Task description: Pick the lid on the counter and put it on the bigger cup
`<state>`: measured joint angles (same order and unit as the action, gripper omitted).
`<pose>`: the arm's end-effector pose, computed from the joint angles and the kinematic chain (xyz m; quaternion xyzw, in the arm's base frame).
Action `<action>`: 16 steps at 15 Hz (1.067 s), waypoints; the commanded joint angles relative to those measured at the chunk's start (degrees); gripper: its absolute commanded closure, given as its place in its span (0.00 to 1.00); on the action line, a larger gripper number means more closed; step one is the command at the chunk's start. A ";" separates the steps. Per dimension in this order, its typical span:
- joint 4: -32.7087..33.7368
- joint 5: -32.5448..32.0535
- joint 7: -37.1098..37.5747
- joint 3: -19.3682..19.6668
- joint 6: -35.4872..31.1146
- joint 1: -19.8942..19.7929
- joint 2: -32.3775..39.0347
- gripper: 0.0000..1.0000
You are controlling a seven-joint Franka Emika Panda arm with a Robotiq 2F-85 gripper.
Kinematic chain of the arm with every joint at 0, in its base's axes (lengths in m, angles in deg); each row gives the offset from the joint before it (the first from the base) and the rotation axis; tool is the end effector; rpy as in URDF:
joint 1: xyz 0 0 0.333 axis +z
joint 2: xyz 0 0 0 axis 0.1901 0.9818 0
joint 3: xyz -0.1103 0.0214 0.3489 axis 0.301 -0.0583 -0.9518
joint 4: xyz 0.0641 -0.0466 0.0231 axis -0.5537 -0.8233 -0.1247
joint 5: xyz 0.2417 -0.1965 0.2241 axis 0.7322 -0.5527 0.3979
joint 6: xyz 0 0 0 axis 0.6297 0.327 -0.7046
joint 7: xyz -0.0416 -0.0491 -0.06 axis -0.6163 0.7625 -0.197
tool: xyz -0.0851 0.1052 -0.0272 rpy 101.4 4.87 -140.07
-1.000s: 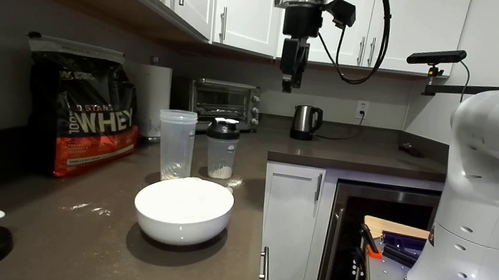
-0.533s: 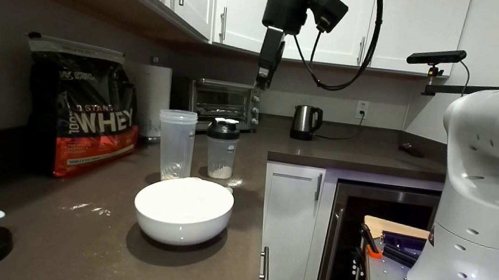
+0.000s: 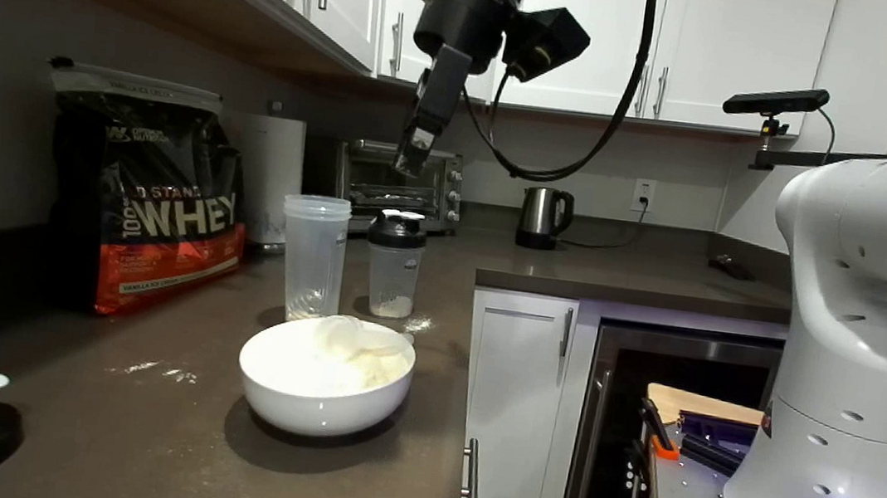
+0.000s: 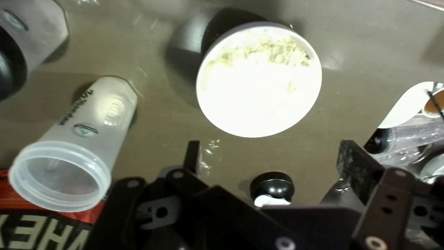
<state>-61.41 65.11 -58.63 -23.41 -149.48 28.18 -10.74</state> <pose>0.3754 0.1178 0.4987 -0.9501 -0.2746 -0.1394 0.0508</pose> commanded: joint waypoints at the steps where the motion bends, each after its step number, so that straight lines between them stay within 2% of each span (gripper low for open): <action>1: 2.62 3.62 -10.10 0.61 -0.85 3.62 4.48 0.00; 5: 5.24 4.95 -16.39 -0.27 0.32 5.84 7.99 0.00; 6: 3.08 3.21 -12.34 -1.51 0.06 3.78 5.47 0.00; 13: 4.52 3.80 -14.41 -1.95 0.07 4.22 7.61 0.00; 16: 5.12 5.03 -15.38 -2.91 -2.02 5.61 9.07 0.00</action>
<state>-57.03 68.12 -72.50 -24.24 -149.67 34.10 -3.12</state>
